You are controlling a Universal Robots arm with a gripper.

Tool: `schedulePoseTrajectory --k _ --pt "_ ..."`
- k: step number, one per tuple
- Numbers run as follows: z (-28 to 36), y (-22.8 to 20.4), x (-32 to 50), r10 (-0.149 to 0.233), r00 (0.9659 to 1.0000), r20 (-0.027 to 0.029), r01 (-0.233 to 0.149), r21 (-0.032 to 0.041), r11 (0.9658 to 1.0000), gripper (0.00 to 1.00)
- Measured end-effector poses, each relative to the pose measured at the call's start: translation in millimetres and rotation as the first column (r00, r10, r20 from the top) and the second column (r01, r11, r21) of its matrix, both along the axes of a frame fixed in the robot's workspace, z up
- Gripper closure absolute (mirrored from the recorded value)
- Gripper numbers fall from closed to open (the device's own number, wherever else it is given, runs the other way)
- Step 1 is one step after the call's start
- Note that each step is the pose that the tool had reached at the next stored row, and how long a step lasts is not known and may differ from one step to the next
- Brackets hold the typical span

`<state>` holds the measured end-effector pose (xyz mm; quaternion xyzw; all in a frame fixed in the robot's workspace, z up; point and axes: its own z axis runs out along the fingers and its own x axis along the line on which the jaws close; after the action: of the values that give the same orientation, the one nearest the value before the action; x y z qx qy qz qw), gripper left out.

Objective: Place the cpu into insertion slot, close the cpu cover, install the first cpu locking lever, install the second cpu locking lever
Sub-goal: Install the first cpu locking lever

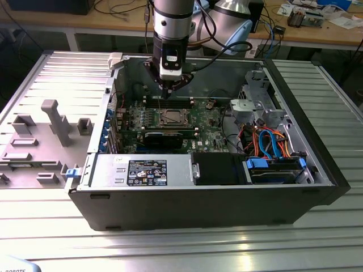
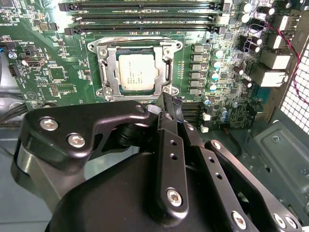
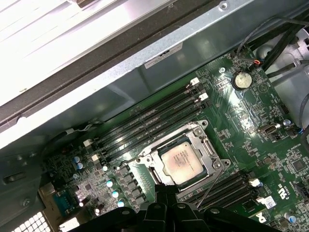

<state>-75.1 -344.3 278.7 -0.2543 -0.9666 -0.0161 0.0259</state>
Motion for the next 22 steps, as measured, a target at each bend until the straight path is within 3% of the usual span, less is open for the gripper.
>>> schedulePoseTrajectory --k 22 --pt "0.0 0.0 -2.5 0.014 0.9999 0.0000 -0.014 0.0010 0.9999 0.89"
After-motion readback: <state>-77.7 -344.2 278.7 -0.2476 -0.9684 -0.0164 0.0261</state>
